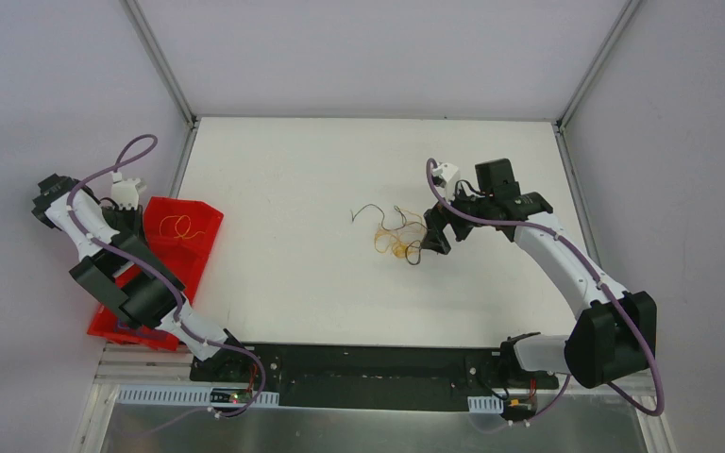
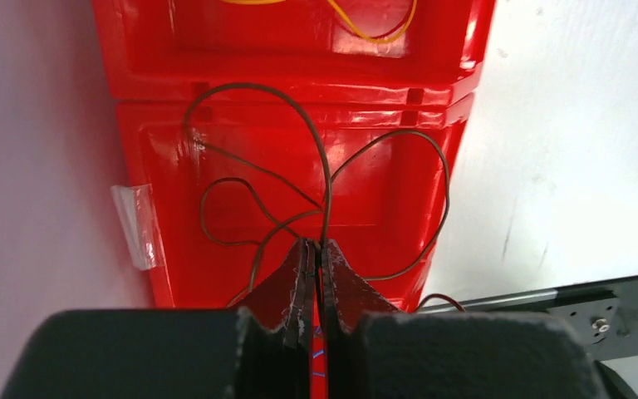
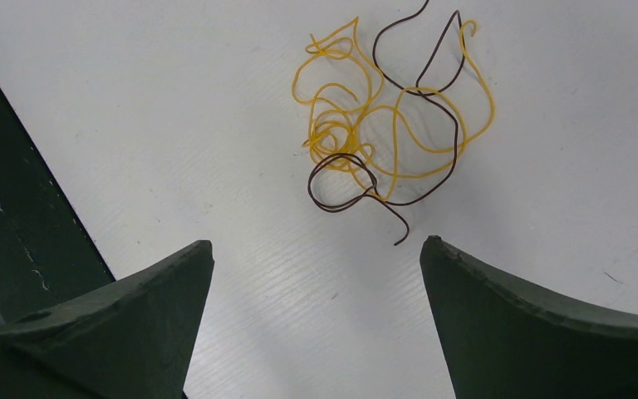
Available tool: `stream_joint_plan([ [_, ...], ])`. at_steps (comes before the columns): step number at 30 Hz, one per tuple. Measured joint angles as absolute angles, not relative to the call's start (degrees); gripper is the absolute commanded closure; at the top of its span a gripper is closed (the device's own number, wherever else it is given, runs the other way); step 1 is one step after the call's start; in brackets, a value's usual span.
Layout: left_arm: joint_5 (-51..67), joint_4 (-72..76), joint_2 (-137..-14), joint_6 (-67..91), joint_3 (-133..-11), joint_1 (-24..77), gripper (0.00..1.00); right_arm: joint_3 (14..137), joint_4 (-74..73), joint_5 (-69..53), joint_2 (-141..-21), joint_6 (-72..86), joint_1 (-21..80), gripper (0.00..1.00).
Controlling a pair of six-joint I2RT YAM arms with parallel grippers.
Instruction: Untangle the cables
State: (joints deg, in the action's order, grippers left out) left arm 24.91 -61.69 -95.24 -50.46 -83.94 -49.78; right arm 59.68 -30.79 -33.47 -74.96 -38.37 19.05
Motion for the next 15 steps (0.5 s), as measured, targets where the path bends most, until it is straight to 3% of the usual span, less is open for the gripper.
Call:
stream_joint_plan([
  [8, 17.9, -52.2, -97.3, -52.2, -76.5, -46.8, 0.99, 59.7, -30.9, -33.5, -75.0, -38.4, 19.0, 0.01],
  [12, 14.5, -48.3, -97.7, -53.1, -75.1, -46.7, 0.66, 59.7, -31.0, -33.5, -75.0, -38.4, 19.0, 0.01],
  [15, 12.8, -46.9, -97.3, -53.9, -73.8, -46.4, 0.56, 59.7, -31.4, -33.4, -75.0, -38.4, 19.0, 0.01],
])
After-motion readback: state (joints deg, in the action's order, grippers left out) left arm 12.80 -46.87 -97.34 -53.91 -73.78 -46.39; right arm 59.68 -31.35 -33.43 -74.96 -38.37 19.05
